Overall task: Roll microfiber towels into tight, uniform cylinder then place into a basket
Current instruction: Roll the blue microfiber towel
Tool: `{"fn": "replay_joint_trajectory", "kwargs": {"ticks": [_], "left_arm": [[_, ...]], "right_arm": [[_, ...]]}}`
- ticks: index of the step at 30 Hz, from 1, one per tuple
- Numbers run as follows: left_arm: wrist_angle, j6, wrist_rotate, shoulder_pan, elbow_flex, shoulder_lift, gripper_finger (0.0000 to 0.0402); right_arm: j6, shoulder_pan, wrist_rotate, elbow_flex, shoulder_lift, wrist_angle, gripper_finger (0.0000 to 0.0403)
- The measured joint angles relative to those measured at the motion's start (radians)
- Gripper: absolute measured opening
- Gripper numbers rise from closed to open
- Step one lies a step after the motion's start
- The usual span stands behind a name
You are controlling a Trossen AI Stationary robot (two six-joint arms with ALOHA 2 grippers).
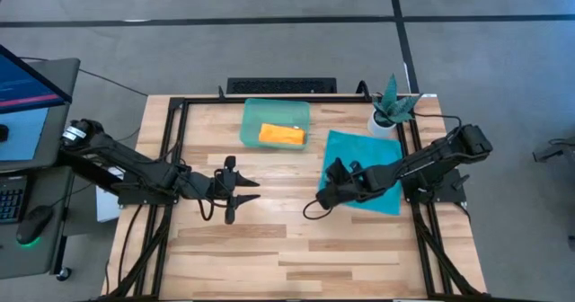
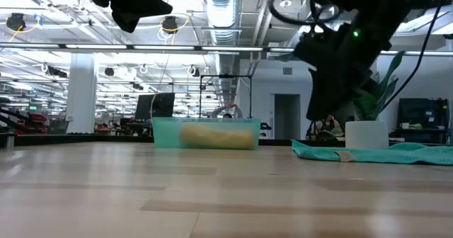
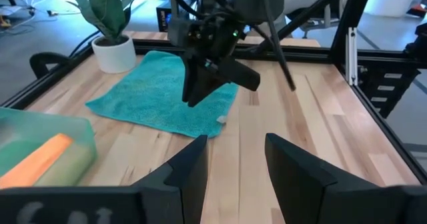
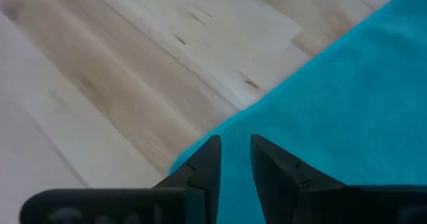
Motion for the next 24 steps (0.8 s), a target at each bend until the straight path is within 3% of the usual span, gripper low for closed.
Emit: {"fn": "replay_joint_trajectory", "kwargs": {"ticks": [20,24], "left_arm": [[-0.017,0.0,-0.001,0.0,0.0,0.0,0.0141],[-0.017,0.0,-0.002,0.0,0.0,0.0,0.0141]], "right_arm": [[0.2,-0.043,-0.003,-0.088,0.0,0.024,0.0102],[0.206,-0.051,-0.005,-0.089,0.052,0.041,0.0102]]}}
